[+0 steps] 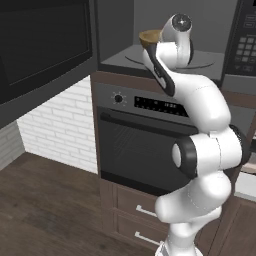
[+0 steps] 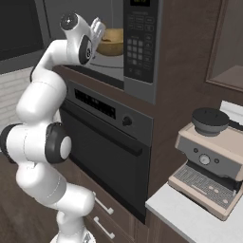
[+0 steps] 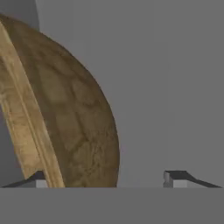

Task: Pick the mushroom from the sink and place it in the bowl. Then pick the bowl and place it in the microwave. Then close the microwave door and press the start button.

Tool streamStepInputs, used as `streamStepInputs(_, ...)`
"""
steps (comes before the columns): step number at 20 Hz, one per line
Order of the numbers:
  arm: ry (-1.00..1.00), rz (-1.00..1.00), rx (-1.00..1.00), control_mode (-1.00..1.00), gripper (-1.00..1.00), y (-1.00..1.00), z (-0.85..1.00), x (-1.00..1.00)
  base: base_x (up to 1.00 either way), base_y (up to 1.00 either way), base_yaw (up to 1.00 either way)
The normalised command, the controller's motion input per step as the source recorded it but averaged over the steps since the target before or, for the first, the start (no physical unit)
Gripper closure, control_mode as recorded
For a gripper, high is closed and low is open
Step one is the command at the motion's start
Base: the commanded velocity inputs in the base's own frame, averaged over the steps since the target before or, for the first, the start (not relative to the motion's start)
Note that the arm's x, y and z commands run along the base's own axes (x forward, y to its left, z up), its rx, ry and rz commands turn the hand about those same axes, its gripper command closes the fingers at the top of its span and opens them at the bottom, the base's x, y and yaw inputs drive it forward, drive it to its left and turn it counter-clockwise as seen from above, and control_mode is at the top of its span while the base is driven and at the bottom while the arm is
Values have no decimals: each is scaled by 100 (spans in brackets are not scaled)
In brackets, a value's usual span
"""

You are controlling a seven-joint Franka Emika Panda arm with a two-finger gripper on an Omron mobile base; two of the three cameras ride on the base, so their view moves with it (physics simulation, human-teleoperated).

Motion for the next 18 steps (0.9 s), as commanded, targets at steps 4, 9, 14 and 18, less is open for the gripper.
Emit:
streamStepInputs(4, -30, 0, 0, -100, -100, 2, 0, -8, 0, 0, 0)
streamStepInputs(9, -41, 0, 0, -100, -100, 16, 11, -53, 0, 0, 0)
streamStepInputs(14, -17, 0, 0, -100, -100, 17, 48, -98, 0, 0, 0)
streamStepInputs(18, -9, 0, 0, -100, -100, 12, 47, -100, 0, 0, 0)
